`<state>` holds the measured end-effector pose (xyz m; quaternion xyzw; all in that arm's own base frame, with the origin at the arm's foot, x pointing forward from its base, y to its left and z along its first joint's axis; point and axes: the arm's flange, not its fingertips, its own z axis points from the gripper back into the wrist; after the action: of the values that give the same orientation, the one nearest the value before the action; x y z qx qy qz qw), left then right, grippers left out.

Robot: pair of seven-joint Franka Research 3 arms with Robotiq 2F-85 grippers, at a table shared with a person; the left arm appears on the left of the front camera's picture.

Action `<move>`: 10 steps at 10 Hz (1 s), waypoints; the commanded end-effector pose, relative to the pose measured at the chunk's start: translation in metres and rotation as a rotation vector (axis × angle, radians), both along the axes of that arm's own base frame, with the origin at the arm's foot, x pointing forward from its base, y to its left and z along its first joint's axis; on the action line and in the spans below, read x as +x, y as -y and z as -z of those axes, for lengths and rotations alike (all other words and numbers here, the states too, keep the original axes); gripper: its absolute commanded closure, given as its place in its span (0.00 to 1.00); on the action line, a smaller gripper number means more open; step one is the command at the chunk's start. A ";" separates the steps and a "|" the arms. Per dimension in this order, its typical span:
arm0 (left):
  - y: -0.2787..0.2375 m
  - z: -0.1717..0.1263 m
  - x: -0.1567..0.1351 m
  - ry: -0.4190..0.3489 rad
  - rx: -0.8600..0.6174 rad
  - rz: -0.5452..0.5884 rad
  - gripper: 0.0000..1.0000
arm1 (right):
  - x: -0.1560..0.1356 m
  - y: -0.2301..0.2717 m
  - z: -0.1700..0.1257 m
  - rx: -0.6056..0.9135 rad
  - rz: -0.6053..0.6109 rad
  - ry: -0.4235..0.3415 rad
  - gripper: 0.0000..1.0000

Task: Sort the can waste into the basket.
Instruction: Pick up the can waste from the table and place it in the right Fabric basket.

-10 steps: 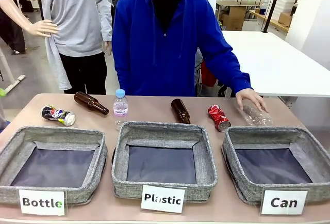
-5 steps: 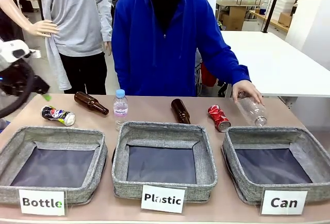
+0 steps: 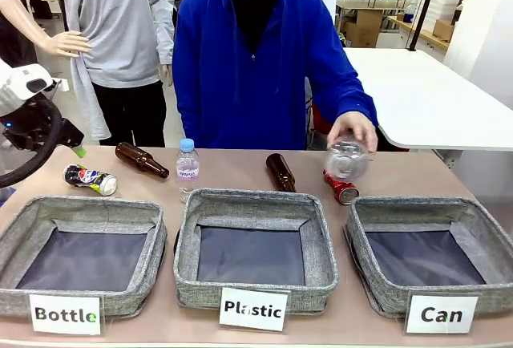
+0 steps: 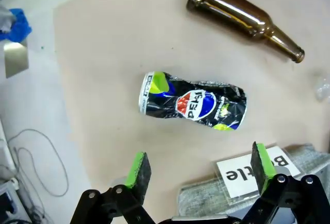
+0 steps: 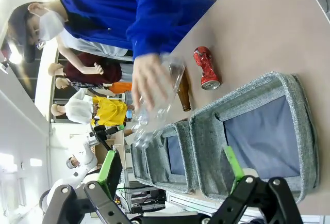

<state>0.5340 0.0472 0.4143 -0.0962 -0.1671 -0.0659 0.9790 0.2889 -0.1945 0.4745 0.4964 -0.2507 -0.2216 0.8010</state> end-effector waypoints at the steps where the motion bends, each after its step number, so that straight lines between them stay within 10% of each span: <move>1: -0.002 -0.006 -0.002 -0.007 0.007 0.013 0.00 | 0.002 0.001 -0.002 0.015 0.002 0.025 0.00; 3: -0.002 -0.003 0.016 -0.024 0.006 0.204 0.00 | 0.002 0.001 -0.002 0.015 0.002 0.025 0.00; 7: 0.007 -0.002 0.043 0.045 0.206 1.340 0.00 | 0.002 0.001 -0.002 0.015 0.002 0.025 0.00; 10: 0.015 0.008 0.038 0.156 0.269 1.860 0.00 | 0.002 0.001 -0.002 0.015 0.002 0.025 0.00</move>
<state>0.5707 0.0238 0.4075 -0.0897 -0.0847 -0.6233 0.7721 0.2888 -0.1947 0.4745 0.4963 -0.2506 -0.2218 0.8011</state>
